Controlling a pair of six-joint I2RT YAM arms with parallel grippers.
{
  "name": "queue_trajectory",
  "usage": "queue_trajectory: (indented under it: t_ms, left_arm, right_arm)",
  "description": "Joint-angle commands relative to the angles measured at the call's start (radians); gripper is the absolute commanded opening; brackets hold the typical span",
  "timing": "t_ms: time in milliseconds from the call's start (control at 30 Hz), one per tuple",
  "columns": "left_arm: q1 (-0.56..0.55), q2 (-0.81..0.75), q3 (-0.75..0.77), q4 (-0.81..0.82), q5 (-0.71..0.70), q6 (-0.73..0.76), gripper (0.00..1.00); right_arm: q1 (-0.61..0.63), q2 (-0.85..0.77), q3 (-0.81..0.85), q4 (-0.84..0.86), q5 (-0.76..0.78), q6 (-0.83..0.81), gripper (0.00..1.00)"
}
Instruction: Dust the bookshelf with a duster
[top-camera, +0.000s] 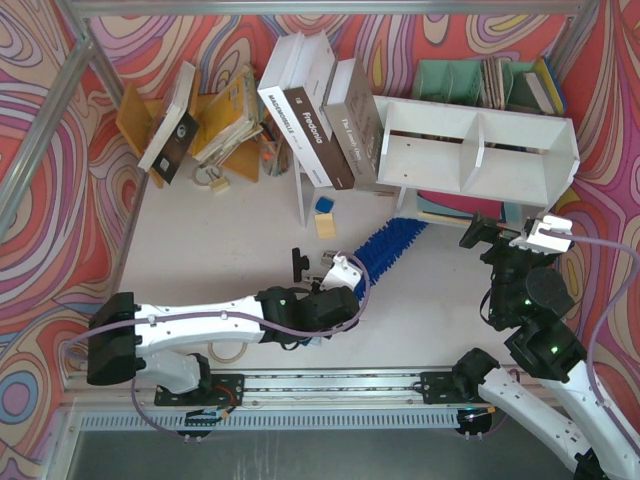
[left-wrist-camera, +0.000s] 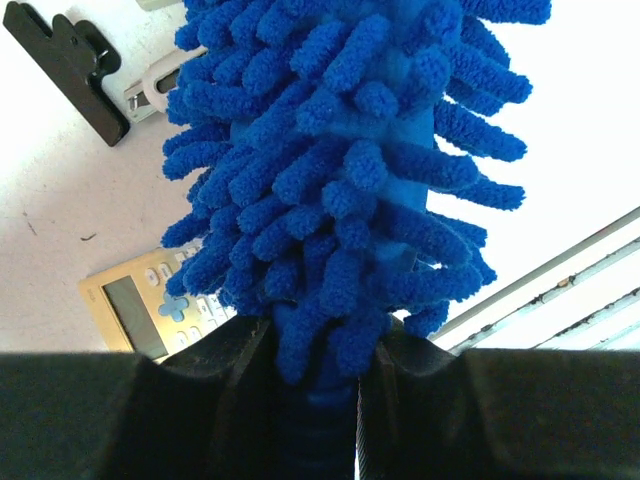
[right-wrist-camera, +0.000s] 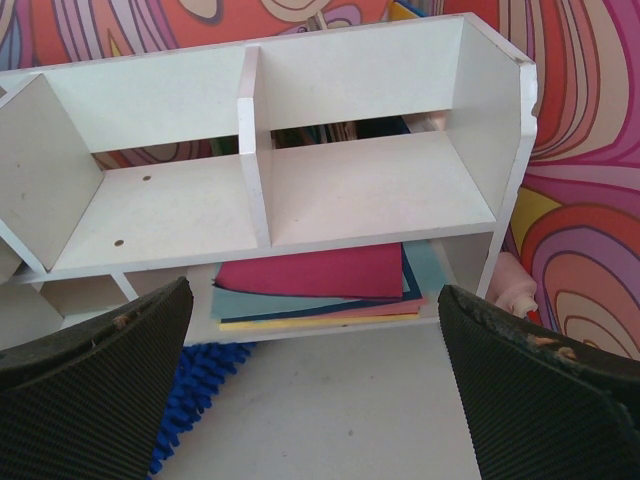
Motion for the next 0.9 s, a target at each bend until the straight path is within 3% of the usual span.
queue_trajectory:
  t_ms: [0,300,867]
  left_arm:
    - [0.014,0.027,-0.023,0.053,-0.077,-0.028,0.0]
    - [0.014,0.104,-0.049,0.073,-0.008,-0.047,0.0]
    - [0.017,-0.031,-0.03,0.086,-0.124,0.003,0.0]
  right_arm:
    - [0.001,-0.006,-0.004,0.032,0.014,-0.011,0.99]
    - [0.0,-0.008,-0.003,0.032,0.013,-0.013,0.99]
    - [0.0,-0.015,-0.004,0.031,0.014,-0.009,0.99]
